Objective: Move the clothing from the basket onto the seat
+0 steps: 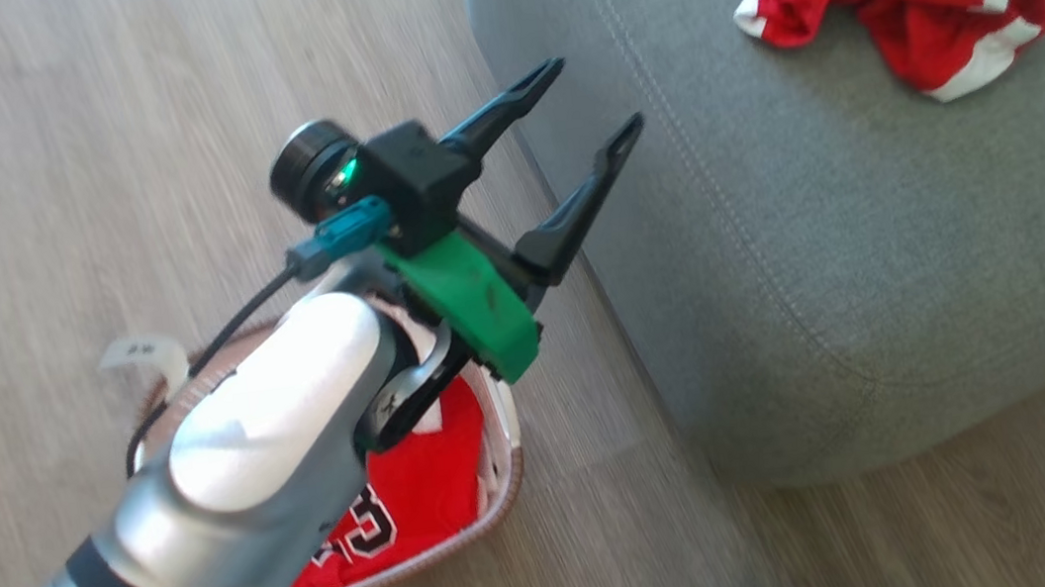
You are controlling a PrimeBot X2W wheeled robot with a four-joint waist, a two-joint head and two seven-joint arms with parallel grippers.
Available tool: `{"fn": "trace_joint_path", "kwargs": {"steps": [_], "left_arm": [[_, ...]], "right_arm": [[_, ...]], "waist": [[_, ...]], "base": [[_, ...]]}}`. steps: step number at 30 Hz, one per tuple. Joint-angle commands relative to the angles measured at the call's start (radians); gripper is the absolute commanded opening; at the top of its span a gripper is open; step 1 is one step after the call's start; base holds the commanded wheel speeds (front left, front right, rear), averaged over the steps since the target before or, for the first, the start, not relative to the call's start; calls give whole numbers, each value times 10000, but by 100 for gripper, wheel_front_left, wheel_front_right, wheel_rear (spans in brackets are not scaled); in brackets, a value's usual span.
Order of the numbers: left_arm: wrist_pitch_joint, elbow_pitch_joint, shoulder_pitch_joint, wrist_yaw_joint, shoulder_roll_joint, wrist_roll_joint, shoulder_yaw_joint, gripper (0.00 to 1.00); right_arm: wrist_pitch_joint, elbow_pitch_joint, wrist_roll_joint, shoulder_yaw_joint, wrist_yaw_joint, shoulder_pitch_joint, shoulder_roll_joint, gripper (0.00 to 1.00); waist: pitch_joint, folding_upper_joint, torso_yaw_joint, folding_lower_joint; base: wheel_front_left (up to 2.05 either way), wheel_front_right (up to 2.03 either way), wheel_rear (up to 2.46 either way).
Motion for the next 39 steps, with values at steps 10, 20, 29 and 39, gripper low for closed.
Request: {"fn": "trace_joint_path", "kwargs": {"steps": [10,20,29,39], "left_arm": [[-460,-347,810,625,587,-502,842,100],[-722,-558,1848,1227,1163,-943,1308,100],[-995,-772,2809,1865,1630,-1289,1845,100],[-1328,-1125,4246,2885,2277,-1384,2769,100]], "right_arm": [[-752,-1493,-264,-1161,71,1548,-276,100],[-986,-2777,-1292,-3277,71,4128,943,100],[-734,-4143,-2476,-4571,71,5884,2257,100],[-1167,-5583,-3722,-5357,71,7724,3848,100]], "waist": [[-1869,0,862,0],[-2719,0,1879,0],[-3052,0,2454,0],[-3393,0,2828,0]], "base": [[0,0,0],[0,0,0],[0,0,0],[0,0,0]]}}
